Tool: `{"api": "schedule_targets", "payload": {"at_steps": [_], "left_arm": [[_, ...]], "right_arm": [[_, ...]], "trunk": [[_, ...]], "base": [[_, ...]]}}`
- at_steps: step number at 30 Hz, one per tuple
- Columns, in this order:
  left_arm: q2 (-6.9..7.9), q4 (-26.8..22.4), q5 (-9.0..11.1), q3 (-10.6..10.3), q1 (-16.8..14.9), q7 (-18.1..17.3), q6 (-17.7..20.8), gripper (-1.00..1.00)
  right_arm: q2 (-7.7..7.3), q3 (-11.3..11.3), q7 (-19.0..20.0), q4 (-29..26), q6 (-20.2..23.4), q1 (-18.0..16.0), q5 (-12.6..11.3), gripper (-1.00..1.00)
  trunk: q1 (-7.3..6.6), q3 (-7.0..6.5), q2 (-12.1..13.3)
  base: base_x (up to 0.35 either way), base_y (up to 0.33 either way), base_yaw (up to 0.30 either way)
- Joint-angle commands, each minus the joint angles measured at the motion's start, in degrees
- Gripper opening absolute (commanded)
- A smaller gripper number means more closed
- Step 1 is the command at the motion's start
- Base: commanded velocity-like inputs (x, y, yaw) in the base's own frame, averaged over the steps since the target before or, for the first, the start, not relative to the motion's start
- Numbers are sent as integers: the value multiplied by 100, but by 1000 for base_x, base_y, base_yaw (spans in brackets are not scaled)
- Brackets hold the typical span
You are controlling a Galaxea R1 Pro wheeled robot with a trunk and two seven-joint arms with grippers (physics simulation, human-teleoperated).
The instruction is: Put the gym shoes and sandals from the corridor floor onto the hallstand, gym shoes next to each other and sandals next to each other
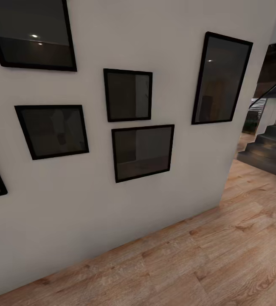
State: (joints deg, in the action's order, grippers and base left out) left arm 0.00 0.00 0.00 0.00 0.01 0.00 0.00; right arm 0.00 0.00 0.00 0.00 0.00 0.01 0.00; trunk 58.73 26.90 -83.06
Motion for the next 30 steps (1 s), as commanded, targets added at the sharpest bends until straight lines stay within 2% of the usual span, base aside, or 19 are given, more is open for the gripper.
{"api": "schedule_targets", "payload": {"at_steps": [1, 5, 11, 19, 30], "left_arm": [[-6, -33, -12, 3, 12, 26, -33, 100], [-7, -62, -11, 5, 11, 26, -162, 100], [-9, -62, -7, 8, 10, 26, -142, 100], [-9, -62, -9, 9, 11, 26, -399, 100], [-10, -62, 11, 16, 12, 26, -752, 100]], "right_arm": [[33, 5, -26, -33, -1, -4, 20, 100], [157, 7, -26, -153, -4, -6, 23, 100], [170, -8, -26, -181, -14, -14, 13, 100], [147, -1, -26, -206, -17, -13, 17, 100], [-188, -12, -34, -562, -27, -18, 24, 100]], "trunk": [[0, 3, -2], [0, 3, -2], [0, 3, -2], [0, 3, -2], [0, 3, -2]], "base": [[0, 0, 0], [0, 0, 0], [0, 0, 0], [0, 0, 0], [0, 0, 0]]}}
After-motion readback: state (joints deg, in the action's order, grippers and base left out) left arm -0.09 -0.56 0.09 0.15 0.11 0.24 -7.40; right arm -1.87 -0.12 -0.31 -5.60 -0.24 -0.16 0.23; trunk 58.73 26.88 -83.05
